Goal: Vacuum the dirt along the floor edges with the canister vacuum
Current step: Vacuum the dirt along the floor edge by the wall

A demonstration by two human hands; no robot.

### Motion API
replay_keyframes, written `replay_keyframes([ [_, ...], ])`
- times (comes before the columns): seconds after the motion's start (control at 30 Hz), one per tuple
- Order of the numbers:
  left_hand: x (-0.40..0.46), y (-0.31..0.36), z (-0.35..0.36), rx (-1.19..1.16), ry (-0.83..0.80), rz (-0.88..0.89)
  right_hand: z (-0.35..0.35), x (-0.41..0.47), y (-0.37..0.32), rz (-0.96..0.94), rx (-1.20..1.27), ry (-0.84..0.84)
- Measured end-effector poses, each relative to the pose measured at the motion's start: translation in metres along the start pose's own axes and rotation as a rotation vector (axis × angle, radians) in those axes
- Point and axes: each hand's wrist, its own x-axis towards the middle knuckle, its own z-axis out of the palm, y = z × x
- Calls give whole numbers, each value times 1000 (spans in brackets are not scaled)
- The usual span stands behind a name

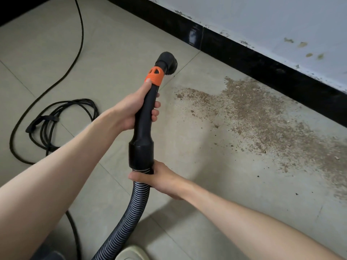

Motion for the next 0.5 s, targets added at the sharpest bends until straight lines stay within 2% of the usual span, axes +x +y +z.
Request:
replay_keyframes([
  [0.1, -3, -2, 5, 20, 13, -1, -9, -4, -7, 97, 106, -129],
  [0.17, -5, -8, 9, 27, 24, 1, -20, -7, -13, 172, 86, -219],
  [0.27, -7, -19, 13, 188, 40, 68, -47, -9, -21, 254, 9, -211],
  [0.33, -8, -24, 16, 286, 34, 101, -65, -8, -31, 230, 70, -32],
  [0.43, -11, -28, 20, 316, 9, 64, -90, 5, -47, 125, 184, 453],
  [0.5, -14, -32, 24, 348, -49, 36, -100, 15, -61, 43, 233, 605],
])
